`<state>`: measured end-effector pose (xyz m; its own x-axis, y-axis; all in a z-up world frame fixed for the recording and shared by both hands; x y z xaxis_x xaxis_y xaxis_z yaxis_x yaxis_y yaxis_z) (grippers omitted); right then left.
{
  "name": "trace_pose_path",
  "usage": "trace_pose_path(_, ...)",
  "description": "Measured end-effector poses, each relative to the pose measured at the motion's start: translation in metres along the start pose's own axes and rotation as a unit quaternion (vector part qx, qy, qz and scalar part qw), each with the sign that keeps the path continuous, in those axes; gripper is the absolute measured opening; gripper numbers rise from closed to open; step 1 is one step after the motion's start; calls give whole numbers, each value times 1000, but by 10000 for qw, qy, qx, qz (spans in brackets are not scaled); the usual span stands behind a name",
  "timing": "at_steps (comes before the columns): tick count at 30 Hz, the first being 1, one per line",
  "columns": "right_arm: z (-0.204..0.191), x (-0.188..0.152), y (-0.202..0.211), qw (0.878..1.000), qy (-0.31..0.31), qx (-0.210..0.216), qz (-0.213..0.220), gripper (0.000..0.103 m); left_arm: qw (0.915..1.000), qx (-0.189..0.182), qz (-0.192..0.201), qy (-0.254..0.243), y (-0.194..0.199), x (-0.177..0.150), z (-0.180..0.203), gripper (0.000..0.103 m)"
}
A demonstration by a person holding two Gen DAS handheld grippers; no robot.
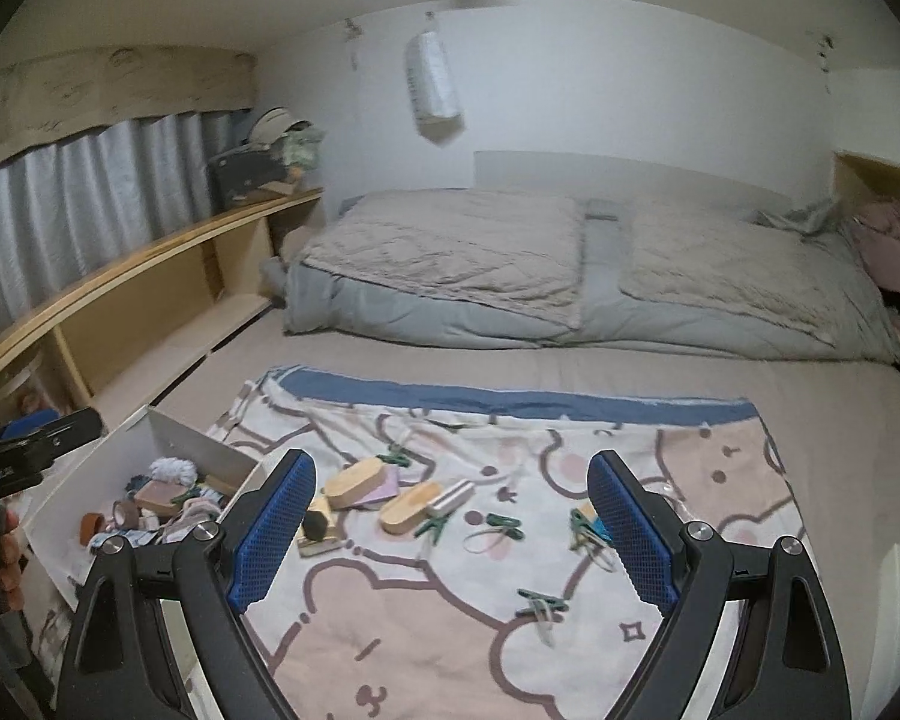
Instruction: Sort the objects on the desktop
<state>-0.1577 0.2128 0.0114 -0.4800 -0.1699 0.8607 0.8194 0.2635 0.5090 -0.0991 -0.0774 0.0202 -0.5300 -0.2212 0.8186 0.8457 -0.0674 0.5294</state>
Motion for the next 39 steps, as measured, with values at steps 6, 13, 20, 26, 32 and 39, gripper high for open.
trace_pose_path(6,23,-2,1,9996,-235,-155,57,92,9999,-170,-9,-15,-9,2,12,103)
trace_pose_path(13,42,-9,-12,9981,-453,-400,-128,92,9989,-461,-110,-31,-34,1,31,103)
trace_pose_path(20,53,-14,-38,9963,-494,-551,-430,92,9970,-684,-359,-97,-71,-6,53,103)
trace_pose_path(26,60,-24,-71,9933,-555,-633,-786,92,9954,-760,-566,-171,-100,-11,69,101)
trace_pose_path(32,66,-38,-99,9893,-638,-606,-1163,92,9948,-537,-687,-521,-128,-20,79,95)
trace_pose_path(39,67,-58,-139,9810,-511,-731,-1721,69,9936,-370,-865,-625,-157,-34,73,94)
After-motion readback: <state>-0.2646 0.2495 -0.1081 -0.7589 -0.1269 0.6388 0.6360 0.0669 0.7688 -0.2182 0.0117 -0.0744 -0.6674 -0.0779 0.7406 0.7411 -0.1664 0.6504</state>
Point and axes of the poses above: each gripper's, at about its wrist camera, not at the fingertips, and y roughly against the way its jaws point, z to its right, x to its top, the point moved 1 cm from there along -y, roughly the way its jaws point, and after that the axes turned 9 degrees about -x, right-handed, at the moved point
